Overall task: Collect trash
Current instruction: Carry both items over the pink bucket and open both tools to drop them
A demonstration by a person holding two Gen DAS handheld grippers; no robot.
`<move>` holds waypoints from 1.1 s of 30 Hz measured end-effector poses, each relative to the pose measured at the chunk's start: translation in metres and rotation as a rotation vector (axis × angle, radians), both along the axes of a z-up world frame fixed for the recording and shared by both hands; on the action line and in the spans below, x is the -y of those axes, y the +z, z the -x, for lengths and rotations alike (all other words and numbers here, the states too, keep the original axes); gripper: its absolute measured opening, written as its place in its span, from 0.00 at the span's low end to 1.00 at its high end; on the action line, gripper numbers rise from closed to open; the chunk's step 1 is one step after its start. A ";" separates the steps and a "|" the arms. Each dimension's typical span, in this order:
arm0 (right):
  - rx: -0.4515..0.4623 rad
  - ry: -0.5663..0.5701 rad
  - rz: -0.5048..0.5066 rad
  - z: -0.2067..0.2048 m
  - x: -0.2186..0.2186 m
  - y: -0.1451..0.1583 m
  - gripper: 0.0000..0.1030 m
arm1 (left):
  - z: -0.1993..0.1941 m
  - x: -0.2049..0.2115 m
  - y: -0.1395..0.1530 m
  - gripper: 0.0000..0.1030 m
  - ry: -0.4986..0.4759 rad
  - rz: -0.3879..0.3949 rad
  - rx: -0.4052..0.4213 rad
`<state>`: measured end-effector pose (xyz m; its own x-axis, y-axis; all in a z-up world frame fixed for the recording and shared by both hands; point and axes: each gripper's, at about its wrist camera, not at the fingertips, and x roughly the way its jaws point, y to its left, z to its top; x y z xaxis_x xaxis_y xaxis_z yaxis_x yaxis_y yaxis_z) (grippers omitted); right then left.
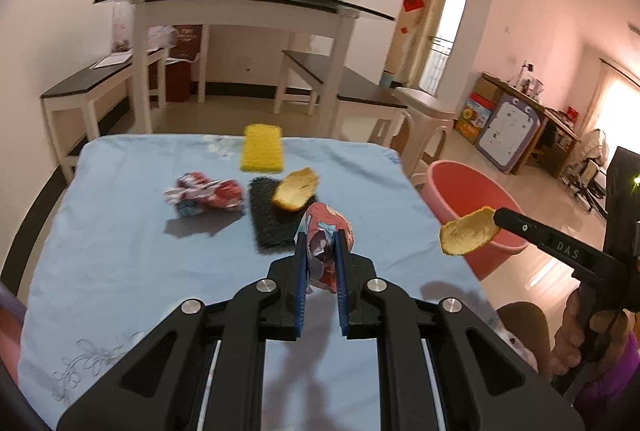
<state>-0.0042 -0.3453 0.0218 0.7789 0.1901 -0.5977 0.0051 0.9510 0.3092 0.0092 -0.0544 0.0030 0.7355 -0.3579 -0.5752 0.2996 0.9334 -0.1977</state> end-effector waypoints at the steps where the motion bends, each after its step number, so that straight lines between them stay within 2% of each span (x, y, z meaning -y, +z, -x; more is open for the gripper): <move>1: 0.006 -0.014 0.002 0.001 0.005 0.001 0.04 | -0.001 0.006 0.001 0.12 -0.013 -0.002 0.004; 12: 0.032 -0.194 0.001 0.011 0.083 0.002 0.04 | -0.010 0.092 0.013 0.12 -0.195 -0.033 0.048; 20: 0.017 -0.260 0.004 0.015 0.119 -0.010 0.04 | -0.020 0.158 0.013 0.12 -0.316 -0.042 0.060; 33: -0.015 -0.288 0.022 0.005 0.138 -0.026 0.04 | -0.049 0.220 -0.012 0.12 -0.383 -0.062 0.008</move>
